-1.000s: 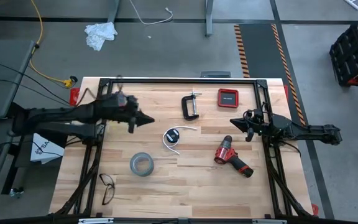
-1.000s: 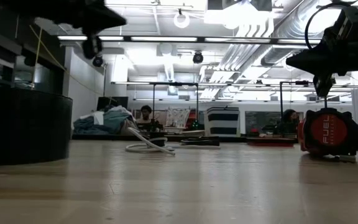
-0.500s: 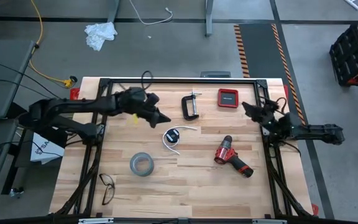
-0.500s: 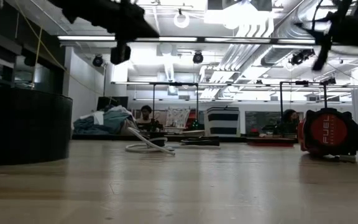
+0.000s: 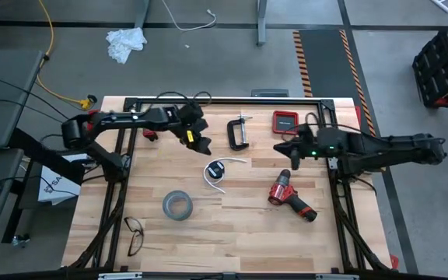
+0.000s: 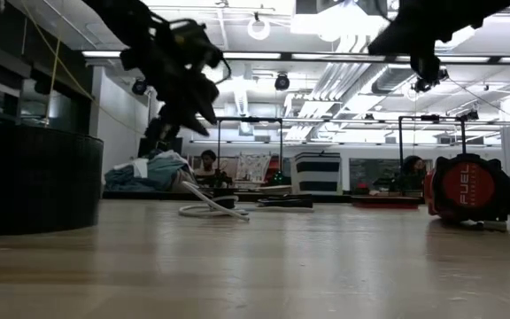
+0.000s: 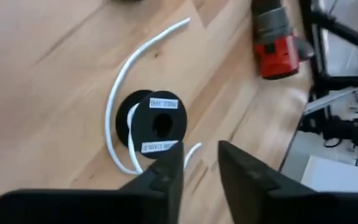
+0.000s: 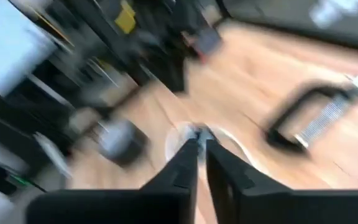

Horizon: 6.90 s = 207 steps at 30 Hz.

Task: Coil cords
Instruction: Uncoil the white wire from the black spool

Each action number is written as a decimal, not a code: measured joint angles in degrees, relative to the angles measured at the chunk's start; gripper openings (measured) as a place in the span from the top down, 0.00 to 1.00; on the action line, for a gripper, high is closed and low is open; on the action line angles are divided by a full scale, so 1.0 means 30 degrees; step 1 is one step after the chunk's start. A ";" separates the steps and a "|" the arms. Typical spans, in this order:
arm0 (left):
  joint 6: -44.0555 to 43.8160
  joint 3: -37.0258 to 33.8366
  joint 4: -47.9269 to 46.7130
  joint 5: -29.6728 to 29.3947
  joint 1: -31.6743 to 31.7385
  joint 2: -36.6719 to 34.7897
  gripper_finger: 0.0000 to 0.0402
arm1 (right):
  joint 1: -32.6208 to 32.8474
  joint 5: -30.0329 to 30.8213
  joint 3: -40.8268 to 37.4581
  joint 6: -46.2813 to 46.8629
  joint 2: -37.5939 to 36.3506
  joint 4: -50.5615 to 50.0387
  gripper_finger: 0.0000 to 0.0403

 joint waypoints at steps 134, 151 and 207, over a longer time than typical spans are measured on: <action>0.9990 0.0000 0.5862 -0.4874 -0.5342 -0.6401 1.00 | -0.0919 -0.6868 0.8180 -0.6869 1.1232 0.3054 0.97; 0.6852 0.0007 1.2126 -0.2017 -0.6444 -0.5665 1.00 | -0.1913 -0.8329 0.9222 -0.6770 1.2523 0.6069 1.00; 1.0406 0.1552 0.6763 -0.4621 -0.4720 -0.8536 1.00 | -0.2969 -0.9479 0.9222 -0.7634 0.9252 -0.0957 1.00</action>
